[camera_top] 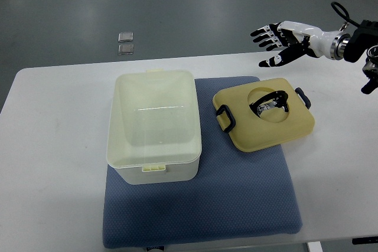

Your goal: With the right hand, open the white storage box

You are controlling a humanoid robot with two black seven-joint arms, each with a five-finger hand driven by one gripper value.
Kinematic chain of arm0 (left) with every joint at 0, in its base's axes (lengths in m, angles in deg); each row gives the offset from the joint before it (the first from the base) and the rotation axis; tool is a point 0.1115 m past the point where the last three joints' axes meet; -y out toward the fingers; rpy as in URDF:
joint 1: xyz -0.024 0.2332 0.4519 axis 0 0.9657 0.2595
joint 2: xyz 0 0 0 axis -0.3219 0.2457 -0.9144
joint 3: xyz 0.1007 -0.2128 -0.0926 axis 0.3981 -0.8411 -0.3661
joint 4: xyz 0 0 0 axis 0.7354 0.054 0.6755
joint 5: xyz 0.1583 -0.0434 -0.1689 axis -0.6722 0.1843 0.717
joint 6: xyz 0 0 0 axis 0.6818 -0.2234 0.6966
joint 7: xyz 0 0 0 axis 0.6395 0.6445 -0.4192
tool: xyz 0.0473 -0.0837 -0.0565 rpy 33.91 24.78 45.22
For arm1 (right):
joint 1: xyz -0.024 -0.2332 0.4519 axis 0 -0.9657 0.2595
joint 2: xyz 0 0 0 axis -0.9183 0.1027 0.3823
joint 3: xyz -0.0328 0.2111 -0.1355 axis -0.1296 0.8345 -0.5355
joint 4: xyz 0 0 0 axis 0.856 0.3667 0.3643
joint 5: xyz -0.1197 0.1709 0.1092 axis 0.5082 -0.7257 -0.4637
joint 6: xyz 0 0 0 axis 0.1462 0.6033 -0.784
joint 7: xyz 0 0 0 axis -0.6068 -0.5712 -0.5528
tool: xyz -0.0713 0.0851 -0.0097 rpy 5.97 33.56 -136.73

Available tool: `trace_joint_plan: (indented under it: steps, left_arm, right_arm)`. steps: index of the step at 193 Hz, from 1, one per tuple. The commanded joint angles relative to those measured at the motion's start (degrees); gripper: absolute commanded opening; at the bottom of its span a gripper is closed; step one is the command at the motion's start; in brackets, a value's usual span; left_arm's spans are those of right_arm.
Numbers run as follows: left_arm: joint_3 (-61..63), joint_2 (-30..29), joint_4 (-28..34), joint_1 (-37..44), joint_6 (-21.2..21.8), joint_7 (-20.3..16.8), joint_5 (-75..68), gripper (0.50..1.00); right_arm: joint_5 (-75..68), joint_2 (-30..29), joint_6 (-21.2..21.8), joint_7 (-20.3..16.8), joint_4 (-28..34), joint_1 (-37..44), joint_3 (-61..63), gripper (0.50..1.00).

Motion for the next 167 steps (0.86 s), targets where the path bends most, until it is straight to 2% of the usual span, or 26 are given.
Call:
trace_joint_plan:
  steps: [1,21,41,47,52,73,167]
  left_arm:
    - [0.00,0.00,0.05,0.00,-0.02,0.00,0.00,1.000]
    - [0.00,0.00,0.14,0.09,-0.02,0.00,0.00,1.000]
    - [0.00,0.00,0.23,0.09,-0.02,0.00,0.00,1.000]
    - [0.00,0.00,0.23,0.18,-0.02,0.00,0.00,1.000]
    - [0.00,0.00,0.23,0.18,-0.02,0.00,0.00,1.000]
    - [0.09,0.00,0.23,0.18,-0.02,0.00,0.00,1.000]
    - [0.18,0.00,0.31,0.18,-0.02,0.00,0.09,1.000]
  right_arm:
    - [-7.30,-1.52,-4.38,0.09,0.04,-3.43,3.00,0.850]
    - [-14.33,-2.58,-8.60,0.09,0.04,-5.80,5.54,0.856]
    - [-20.13,-3.37,-10.80,0.26,0.04,-6.95,6.60,0.860]
    - [-21.80,-3.81,-11.60,0.26,0.04,-7.30,6.86,0.870]
    - [-23.21,-4.08,-12.47,0.35,-0.05,-7.65,7.13,0.905]
    - [-26.11,-4.69,-15.11,0.35,0.04,-8.79,8.97,0.915]
    - [-26.20,-7.59,-14.94,0.35,-0.31,-10.20,11.08,0.924]
